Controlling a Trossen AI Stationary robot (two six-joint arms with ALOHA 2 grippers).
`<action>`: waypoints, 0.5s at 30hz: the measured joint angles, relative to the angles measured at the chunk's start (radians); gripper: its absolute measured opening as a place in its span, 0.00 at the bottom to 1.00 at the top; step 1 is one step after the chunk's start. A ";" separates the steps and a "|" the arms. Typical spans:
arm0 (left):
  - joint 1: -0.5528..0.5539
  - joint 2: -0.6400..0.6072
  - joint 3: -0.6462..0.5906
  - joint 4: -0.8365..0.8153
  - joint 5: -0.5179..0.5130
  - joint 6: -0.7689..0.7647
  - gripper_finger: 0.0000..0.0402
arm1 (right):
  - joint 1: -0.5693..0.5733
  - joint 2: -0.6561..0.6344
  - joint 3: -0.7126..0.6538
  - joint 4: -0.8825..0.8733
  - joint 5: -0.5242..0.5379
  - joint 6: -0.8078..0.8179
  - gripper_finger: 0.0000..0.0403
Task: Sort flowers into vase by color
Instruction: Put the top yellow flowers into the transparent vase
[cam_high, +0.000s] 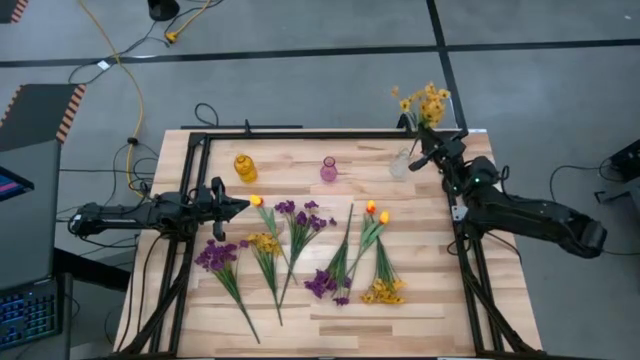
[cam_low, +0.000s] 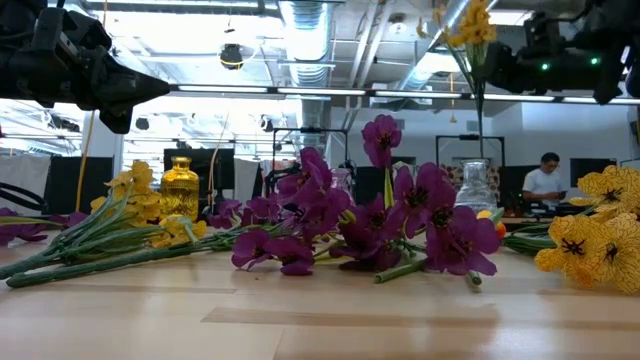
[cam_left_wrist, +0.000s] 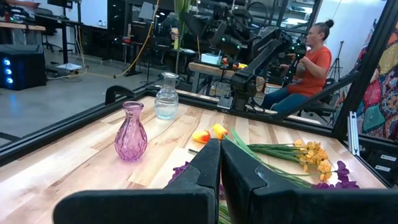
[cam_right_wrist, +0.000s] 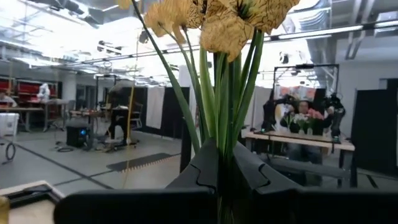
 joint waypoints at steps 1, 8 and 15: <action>0.000 0.000 0.000 0.000 -0.001 0.000 0.00 | -0.004 0.008 -0.005 0.006 0.000 0.000 0.10; 0.000 0.000 0.000 0.000 -0.004 0.000 0.00 | -0.012 0.074 -0.007 0.061 -0.002 0.000 0.10; 0.000 0.000 0.000 0.000 -0.005 0.000 0.00 | -0.012 0.149 -0.007 0.077 -0.003 0.000 0.10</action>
